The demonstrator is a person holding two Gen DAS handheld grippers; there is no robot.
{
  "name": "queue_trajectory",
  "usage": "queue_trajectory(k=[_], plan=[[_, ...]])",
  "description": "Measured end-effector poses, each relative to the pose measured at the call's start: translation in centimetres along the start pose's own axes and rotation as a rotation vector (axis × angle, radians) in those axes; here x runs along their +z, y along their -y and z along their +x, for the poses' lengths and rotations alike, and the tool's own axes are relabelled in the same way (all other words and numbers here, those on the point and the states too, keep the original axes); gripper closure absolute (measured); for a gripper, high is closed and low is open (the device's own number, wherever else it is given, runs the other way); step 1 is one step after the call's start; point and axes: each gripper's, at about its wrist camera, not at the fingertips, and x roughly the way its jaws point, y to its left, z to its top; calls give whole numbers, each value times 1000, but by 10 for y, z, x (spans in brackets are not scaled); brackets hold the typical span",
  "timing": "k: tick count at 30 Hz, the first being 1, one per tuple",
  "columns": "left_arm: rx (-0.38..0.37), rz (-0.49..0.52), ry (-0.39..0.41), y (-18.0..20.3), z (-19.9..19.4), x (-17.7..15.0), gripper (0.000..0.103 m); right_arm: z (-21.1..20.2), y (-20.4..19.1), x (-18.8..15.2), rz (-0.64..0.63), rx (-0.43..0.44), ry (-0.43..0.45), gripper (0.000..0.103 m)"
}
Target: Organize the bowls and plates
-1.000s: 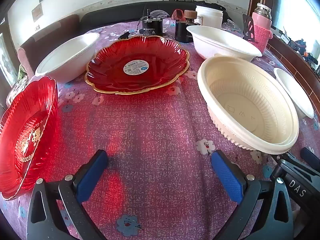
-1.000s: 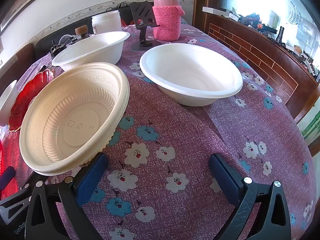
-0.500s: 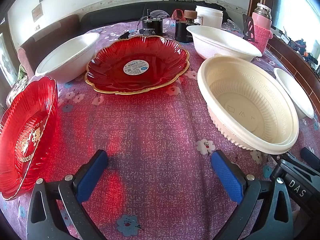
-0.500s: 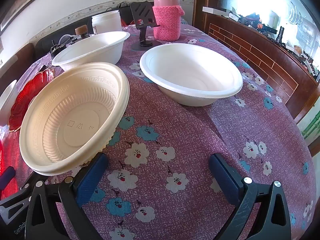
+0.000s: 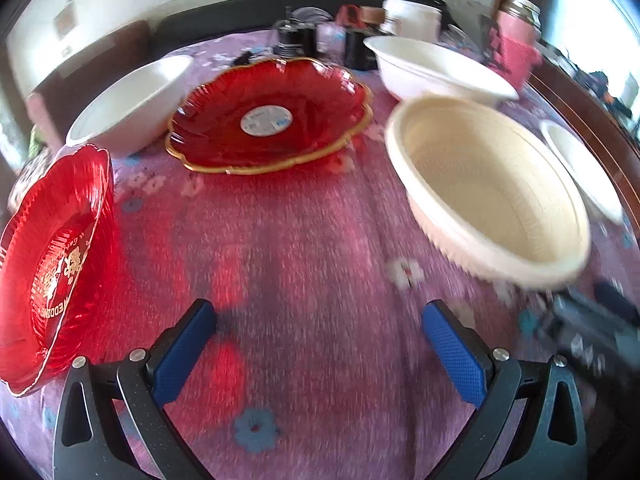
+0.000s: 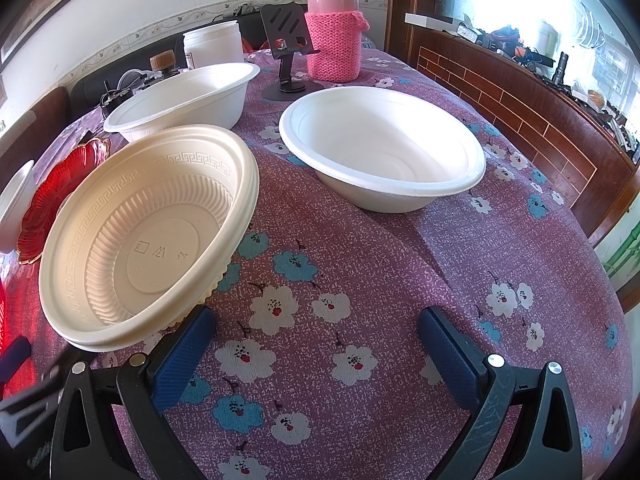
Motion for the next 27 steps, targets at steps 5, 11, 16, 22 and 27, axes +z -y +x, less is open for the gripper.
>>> queue_trajectory(k=[5, 11, 16, 22, 27], plan=[[21, -13, 32, 3, -12, -20, 0, -3, 4, 1, -21, 24, -34, 1], [43, -50, 34, 5, -17, -28, 0, -7, 4, -3, -29, 17, -59, 1], [12, -6, -15, 7, -25, -37, 0, -8, 3, -4, -29, 17, -56, 1], [-84, 35, -107, 3, -41, -47, 2, -21, 9, -15, -33, 56, -69, 1], [-182, 8, 104, -19, -111, -58, 8, -60, 24, -28, -10, 101, 22, 3]])
